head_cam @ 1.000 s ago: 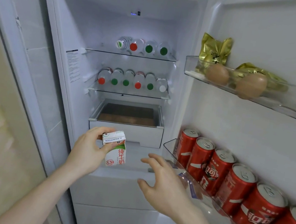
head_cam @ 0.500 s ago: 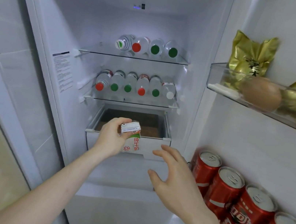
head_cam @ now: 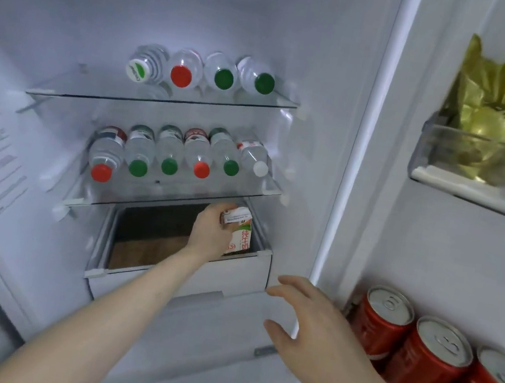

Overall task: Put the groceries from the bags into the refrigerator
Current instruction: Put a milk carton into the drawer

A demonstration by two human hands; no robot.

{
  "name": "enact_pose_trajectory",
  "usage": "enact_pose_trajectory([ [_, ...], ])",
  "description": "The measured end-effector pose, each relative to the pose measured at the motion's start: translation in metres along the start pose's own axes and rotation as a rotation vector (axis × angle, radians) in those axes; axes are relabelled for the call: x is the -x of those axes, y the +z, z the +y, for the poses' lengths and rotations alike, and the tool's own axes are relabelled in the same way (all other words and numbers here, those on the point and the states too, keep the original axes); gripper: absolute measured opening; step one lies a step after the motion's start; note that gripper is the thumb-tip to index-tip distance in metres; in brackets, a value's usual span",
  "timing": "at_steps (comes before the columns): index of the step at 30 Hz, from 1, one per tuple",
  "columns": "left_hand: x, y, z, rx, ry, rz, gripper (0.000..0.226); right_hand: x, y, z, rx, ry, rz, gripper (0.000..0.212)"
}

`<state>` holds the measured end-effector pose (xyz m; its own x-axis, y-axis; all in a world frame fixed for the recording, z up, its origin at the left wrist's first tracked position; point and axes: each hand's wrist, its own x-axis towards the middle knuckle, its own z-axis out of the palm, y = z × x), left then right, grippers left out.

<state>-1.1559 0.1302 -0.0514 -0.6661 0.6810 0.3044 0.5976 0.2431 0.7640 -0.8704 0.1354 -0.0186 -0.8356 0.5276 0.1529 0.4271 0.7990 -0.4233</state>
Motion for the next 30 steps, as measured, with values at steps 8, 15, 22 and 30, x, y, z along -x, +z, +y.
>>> enact_pose_trajectory([
  [8,-0.053,0.021,-0.007,0.067,-0.033,-0.040,0.023,-0.004,0.003,-0.011,0.184,0.097,-0.069,0.050],
  [15,-0.076,0.030,-0.006,0.059,-0.008,-0.061,0.032,-0.006,0.004,-0.015,0.233,0.123,-0.095,0.052],
  [22,-0.066,0.026,-0.015,0.033,0.053,-0.059,0.041,-0.008,0.006,-0.018,0.263,0.118,-0.118,0.054],
  [30,-0.005,0.002,-0.011,-0.029,0.047,-0.115,0.055,-0.008,0.008,-0.016,0.209,0.065,-0.123,0.052],
])
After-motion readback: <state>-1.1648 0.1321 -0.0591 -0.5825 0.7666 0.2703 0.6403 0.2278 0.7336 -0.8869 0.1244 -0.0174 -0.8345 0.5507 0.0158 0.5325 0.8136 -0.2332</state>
